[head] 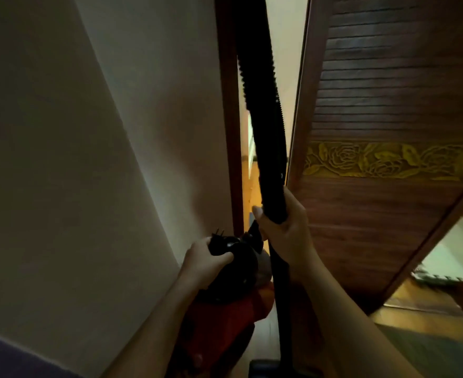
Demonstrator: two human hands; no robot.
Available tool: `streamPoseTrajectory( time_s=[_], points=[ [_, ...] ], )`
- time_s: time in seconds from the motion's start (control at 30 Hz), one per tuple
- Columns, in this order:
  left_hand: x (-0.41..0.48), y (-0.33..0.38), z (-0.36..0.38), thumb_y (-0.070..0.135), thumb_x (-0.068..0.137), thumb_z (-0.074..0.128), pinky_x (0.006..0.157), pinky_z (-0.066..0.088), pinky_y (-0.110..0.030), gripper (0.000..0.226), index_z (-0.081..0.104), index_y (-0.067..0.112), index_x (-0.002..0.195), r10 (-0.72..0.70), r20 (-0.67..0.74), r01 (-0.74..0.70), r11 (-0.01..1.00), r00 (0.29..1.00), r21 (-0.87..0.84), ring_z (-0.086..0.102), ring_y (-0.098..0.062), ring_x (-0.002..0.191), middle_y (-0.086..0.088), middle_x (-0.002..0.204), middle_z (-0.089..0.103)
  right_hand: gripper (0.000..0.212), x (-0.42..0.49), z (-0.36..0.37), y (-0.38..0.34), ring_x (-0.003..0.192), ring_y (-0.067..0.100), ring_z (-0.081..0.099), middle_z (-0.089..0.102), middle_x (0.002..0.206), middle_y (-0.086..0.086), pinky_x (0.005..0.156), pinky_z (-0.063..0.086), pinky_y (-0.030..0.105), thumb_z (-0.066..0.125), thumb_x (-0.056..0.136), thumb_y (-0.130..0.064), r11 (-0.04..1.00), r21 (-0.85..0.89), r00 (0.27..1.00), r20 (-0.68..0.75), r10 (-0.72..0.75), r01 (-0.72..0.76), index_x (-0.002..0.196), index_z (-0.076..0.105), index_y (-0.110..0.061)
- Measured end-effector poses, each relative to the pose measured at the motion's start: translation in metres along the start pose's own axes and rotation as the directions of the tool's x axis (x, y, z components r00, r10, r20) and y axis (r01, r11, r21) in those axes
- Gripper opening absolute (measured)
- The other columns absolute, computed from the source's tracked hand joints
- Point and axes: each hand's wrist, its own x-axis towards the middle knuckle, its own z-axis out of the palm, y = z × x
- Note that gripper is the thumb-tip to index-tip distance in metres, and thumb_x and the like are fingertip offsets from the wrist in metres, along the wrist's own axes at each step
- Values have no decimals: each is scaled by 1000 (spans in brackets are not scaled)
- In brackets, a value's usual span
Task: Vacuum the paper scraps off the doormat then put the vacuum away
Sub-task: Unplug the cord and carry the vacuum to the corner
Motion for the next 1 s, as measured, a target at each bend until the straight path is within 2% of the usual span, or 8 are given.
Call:
streamPoseTrajectory(
  time_s=[0.13,0.2,0.27,0.43,0.6,0.77,0.87,1.0],
  points=[
    [7,-5,10,26,74,75,74,58,-34,16,67,25,88,103,129,-103,995,986,-4,68,-11,84,6,85,71,14,-22,-9,-9,54,35,55,54,67,22,50,50,38,68,91,-2,987,-152,987,-160,32,-57,90,54,-2],
    [7,-2,20,27,74,76,73,58,-33,17,67,23,88,136,198,-139,990,971,3,68,-12,84,5,85,71,14,-38,-19,-13,59,38,58,56,70,22,54,51,43,69,90,-11,973,-208,972,-231,55,-104,91,55,-6],
    [5,4,32,29,73,75,72,58,-32,18,67,23,88,177,255,-187,982,951,17,68,-11,83,5,84,71,14,-53,-33,-20,64,39,59,56,74,22,58,53,45,69,91,-9,962,-244,954,-296,43,-119,94,55,-7],
    [-8,29,75,35,69,74,64,58,-37,23,68,21,87,269,404,-292,956,874,-5,69,-13,70,2,74,70,15,-93,-82,-48,57,26,57,53,68,19,57,50,28,66,94,2,928,-339,912,-411,2,-154,89,52,1],
    [-31,71,138,32,73,76,59,57,-27,18,65,28,87,365,499,-409,912,786,-23,67,-6,74,8,79,70,14,-136,-152,-77,57,33,56,51,67,21,54,51,43,65,95,3,886,-400,831,-556,-31,-235,94,52,-1],
    [-65,116,220,35,71,77,75,59,-35,26,68,28,95,393,596,-453,890,700,-55,67,-12,84,9,87,69,16,-188,-227,-103,56,28,58,55,70,12,52,53,39,67,95,-3,820,-483,756,-647,-100,-305,98,54,-12],
    [-94,145,276,27,71,79,77,59,-39,20,68,27,88,444,611,-495,864,655,-97,68,-18,84,5,85,71,21,-220,-280,-114,62,38,59,55,75,19,54,51,55,69,94,-22,790,-480,695,-713,-97,-382,99,55,-8],
    [-132,189,346,26,71,79,72,58,-37,18,68,25,86,472,637,-520,844,609,-129,68,-19,81,4,83,70,20,-251,-349,-136,57,32,58,53,71,19,52,52,48,68,95,-8,746,-518,645,-748,-157,-420,98,55,-23]
  ],
)
